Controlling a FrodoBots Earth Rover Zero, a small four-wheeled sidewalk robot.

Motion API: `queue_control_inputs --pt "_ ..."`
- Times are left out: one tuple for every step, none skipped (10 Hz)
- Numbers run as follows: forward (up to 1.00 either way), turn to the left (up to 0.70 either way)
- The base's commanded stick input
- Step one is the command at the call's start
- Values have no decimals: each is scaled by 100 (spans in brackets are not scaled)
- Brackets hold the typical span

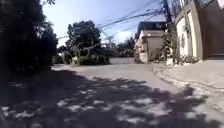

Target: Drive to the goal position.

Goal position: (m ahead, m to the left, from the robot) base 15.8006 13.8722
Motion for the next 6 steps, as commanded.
queue_control_inputs --pt "100 -31" --pt "100 -31" --pt "100 -31" --pt "100 -31" --pt "100 -31" --pt "100 -31"
